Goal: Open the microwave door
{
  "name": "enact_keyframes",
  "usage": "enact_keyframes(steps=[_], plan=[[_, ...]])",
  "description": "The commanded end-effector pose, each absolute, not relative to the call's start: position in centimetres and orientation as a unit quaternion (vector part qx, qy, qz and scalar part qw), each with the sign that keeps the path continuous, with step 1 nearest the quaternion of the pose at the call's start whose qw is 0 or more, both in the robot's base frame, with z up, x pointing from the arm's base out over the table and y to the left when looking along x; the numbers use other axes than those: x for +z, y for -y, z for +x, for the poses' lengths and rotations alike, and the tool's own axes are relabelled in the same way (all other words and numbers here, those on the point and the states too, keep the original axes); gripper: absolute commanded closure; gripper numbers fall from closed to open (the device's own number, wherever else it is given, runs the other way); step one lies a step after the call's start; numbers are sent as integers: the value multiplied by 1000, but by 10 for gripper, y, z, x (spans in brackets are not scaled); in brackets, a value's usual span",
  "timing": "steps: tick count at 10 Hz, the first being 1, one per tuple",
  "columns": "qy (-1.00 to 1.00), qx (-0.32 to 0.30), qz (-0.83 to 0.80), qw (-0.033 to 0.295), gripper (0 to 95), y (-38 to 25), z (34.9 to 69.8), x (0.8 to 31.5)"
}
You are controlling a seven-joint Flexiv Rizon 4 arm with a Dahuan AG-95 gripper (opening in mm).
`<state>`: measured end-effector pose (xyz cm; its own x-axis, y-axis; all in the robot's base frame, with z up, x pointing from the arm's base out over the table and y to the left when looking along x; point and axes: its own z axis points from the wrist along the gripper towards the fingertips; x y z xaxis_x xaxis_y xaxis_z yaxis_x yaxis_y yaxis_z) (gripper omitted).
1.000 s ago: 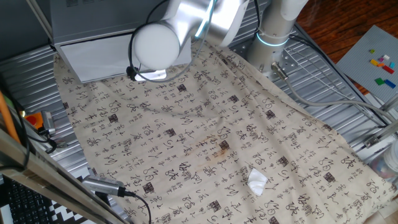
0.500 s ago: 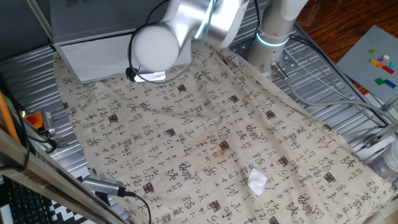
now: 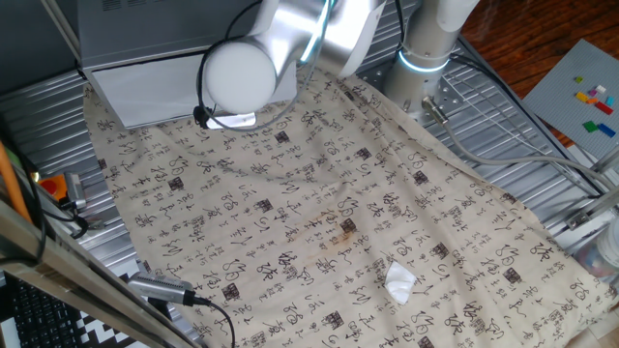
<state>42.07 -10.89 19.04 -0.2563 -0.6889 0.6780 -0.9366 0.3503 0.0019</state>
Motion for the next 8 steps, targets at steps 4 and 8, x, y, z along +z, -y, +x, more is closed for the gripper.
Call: enact_keyframes(steps=[4,8], plan=[[763,208,533,300,950,106,426,190],[763,204,530,310,950,106,427,189]])
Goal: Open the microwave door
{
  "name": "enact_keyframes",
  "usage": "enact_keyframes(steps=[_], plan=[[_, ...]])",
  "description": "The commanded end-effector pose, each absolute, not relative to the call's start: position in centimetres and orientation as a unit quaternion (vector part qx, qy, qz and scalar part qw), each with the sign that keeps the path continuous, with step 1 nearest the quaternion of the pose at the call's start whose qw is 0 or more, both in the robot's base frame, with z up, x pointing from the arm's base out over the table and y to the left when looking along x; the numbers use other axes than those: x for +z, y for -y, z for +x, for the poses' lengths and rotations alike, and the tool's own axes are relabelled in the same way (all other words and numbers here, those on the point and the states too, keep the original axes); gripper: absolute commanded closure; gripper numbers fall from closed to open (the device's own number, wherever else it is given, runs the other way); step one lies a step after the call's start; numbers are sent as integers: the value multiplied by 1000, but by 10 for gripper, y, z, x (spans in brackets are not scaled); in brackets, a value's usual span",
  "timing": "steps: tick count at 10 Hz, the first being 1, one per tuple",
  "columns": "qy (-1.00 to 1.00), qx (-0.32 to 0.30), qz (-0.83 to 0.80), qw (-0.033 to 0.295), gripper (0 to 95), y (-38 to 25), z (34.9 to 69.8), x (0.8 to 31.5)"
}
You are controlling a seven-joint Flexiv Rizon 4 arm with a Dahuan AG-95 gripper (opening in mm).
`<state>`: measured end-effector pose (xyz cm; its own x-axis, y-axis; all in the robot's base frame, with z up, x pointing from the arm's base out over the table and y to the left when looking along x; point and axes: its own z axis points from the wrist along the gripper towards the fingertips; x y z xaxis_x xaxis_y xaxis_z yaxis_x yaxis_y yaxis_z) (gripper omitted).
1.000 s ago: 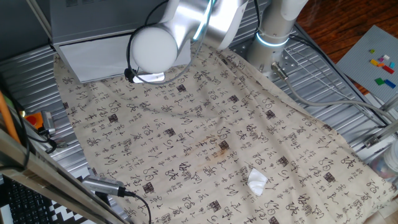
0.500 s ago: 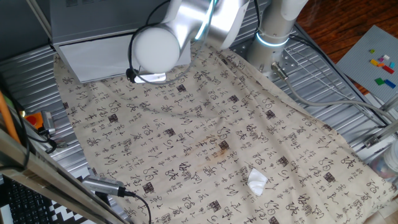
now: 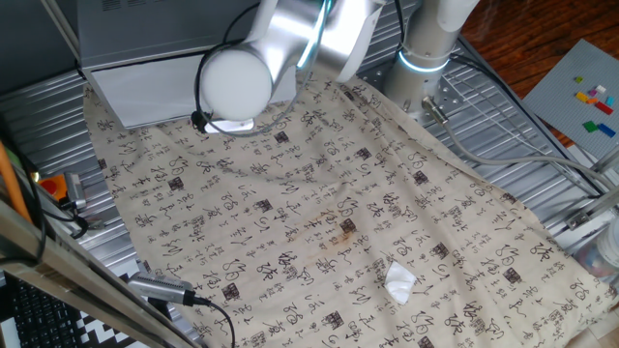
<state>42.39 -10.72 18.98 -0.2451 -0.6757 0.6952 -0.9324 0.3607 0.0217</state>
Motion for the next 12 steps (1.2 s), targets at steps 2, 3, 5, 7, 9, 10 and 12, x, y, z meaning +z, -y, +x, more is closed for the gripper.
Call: enact_keyframes(steps=[2,3,5,7,9,10,12], plan=[[764,203,527,311,950,104,428,189],[765,203,525,312,950,101,429,189],[764,208,526,311,950,90,434,190],[771,208,517,309,950,86,436,190],[779,208,506,306,950,82,439,189],[785,205,495,311,950,79,442,190],[793,204,483,312,950,76,449,194]])
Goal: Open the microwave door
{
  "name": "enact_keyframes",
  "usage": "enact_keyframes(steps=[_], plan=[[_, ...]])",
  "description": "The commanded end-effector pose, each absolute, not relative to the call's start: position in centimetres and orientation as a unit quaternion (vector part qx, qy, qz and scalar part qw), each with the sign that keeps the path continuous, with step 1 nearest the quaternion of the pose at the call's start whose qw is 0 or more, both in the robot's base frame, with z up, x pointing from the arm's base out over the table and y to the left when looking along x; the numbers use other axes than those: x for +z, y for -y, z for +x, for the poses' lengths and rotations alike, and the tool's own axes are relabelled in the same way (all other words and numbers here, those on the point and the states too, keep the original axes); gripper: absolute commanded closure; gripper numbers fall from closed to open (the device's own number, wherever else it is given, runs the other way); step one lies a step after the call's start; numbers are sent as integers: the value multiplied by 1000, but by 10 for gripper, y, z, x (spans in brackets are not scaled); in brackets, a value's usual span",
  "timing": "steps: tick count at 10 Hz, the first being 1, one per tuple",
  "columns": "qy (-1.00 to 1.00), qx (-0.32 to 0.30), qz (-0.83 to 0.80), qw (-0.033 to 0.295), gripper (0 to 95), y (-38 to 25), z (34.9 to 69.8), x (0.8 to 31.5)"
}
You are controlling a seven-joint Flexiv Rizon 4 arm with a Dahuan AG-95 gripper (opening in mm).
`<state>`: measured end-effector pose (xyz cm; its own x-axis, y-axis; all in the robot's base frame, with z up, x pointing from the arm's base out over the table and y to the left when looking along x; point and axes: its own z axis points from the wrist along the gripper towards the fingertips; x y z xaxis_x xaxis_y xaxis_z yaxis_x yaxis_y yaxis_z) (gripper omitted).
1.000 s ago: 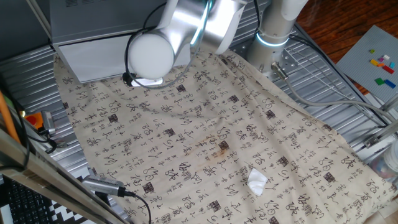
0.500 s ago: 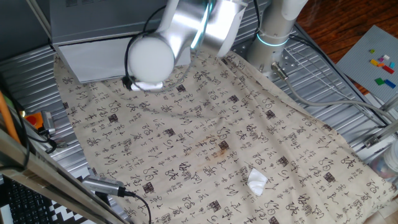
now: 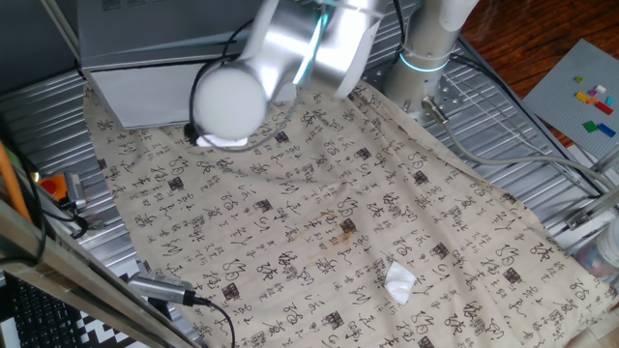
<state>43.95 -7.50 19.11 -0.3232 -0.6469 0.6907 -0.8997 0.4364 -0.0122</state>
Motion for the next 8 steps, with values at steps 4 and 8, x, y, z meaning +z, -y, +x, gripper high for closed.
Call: enact_keyframes(steps=[4,8], plan=[[839,170,422,298,760,74,450,193],[845,167,417,291,570,68,460,197]])
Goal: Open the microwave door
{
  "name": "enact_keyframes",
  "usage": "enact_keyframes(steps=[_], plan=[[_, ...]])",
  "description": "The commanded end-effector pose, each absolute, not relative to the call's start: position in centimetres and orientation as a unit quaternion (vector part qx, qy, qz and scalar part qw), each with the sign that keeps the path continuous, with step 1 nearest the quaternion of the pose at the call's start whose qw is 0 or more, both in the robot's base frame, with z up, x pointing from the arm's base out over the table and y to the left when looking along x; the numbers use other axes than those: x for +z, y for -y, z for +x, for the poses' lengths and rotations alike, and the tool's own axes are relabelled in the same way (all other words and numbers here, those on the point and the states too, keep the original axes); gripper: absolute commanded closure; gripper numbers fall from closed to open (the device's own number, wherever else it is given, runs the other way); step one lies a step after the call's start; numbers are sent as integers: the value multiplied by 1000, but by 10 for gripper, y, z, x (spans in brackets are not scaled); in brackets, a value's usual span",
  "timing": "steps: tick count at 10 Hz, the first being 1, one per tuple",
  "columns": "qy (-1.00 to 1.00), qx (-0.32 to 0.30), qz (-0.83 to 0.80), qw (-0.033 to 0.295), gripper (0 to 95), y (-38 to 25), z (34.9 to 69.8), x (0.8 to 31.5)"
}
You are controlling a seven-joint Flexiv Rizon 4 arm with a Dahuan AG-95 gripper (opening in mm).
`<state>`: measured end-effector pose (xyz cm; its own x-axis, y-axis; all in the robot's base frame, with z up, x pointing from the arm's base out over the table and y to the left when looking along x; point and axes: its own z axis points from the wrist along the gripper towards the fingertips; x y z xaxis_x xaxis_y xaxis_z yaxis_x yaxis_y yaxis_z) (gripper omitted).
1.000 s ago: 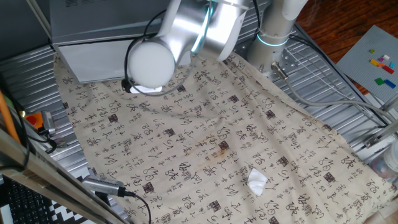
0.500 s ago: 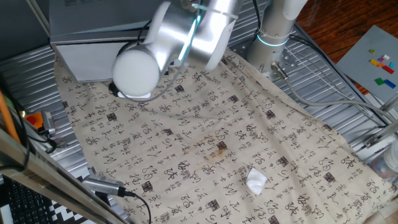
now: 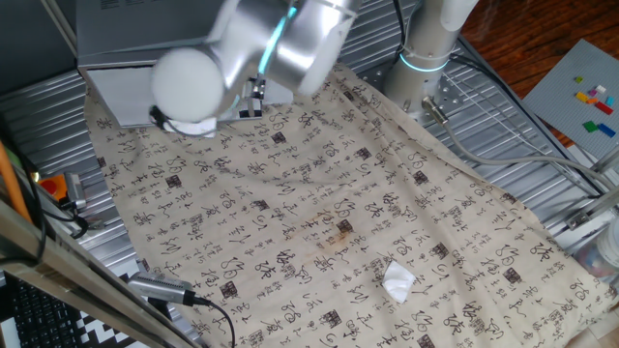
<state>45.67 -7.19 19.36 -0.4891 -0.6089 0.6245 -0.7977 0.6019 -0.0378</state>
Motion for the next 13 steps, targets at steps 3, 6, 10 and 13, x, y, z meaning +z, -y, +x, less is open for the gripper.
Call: enact_keyframes(steps=[3,6,10,13], plan=[[845,171,415,291,570,63,469,203],[843,172,417,292,950,61,472,209],[812,177,459,314,950,60,471,220],[791,167,491,325,950,66,464,229]])
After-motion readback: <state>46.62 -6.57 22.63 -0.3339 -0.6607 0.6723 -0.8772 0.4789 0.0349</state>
